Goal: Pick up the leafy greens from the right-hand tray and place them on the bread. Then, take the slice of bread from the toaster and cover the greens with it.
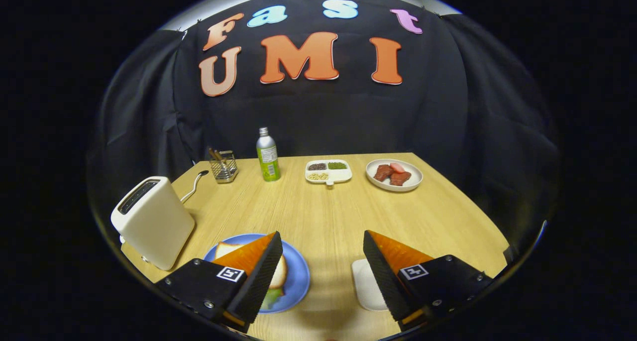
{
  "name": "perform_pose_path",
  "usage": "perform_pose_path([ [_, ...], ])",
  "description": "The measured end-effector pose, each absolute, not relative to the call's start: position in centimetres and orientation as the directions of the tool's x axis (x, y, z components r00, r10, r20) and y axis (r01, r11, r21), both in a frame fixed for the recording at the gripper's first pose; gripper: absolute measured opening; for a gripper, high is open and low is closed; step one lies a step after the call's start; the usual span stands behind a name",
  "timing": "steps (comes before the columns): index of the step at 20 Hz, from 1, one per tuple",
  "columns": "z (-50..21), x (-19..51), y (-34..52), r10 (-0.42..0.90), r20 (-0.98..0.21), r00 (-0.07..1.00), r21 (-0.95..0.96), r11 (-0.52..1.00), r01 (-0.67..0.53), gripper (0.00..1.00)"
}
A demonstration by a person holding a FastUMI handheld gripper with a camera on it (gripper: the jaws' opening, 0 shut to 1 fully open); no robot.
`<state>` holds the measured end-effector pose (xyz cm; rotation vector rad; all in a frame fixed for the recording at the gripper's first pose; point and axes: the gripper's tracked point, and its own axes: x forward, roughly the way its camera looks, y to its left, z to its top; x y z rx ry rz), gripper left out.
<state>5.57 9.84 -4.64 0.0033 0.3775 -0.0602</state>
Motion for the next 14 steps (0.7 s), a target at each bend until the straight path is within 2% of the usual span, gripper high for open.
perform_pose_path([
  [7,0.7,5.6,3.7,-0.113,-0.231,0.966,0.002,0.993,0.116,0.97],
  [14,3.1,4.8,1.3,-0.117,-0.11,0.987,-0.025,0.993,0.115,0.97],
])
